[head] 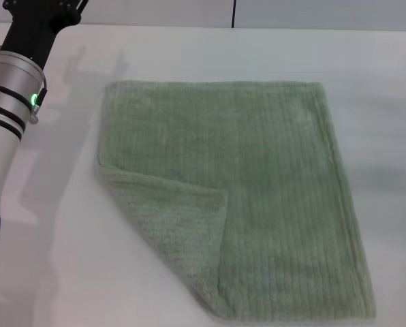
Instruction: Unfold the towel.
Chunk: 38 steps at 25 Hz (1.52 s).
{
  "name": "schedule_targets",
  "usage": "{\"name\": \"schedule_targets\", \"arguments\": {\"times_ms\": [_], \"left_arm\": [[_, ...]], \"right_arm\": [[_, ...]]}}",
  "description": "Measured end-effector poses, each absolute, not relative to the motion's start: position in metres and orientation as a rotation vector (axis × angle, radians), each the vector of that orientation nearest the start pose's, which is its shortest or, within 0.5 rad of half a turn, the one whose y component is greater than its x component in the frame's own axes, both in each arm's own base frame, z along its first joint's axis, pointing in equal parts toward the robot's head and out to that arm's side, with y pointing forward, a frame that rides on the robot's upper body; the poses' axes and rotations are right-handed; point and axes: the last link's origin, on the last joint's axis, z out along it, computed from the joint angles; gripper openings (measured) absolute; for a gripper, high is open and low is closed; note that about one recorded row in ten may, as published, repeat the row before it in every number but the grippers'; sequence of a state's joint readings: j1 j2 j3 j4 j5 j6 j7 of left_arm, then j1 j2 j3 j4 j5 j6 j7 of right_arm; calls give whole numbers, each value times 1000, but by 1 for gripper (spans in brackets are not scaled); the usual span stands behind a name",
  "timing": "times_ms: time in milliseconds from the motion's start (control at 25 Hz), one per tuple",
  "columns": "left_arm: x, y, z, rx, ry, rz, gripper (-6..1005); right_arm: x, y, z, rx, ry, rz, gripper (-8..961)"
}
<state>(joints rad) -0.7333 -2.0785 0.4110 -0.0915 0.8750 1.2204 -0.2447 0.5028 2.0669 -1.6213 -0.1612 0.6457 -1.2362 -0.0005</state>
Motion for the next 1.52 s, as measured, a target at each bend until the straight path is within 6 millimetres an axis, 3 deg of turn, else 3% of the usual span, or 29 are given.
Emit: {"name": "schedule_targets", "arguments": {"times_ms": [1520], "left_arm": [[-255, 405, 0, -1546, -506, -925, 841]], "right_arm": [[329, 366, 67, -1165, 432, 693, 717]]}}
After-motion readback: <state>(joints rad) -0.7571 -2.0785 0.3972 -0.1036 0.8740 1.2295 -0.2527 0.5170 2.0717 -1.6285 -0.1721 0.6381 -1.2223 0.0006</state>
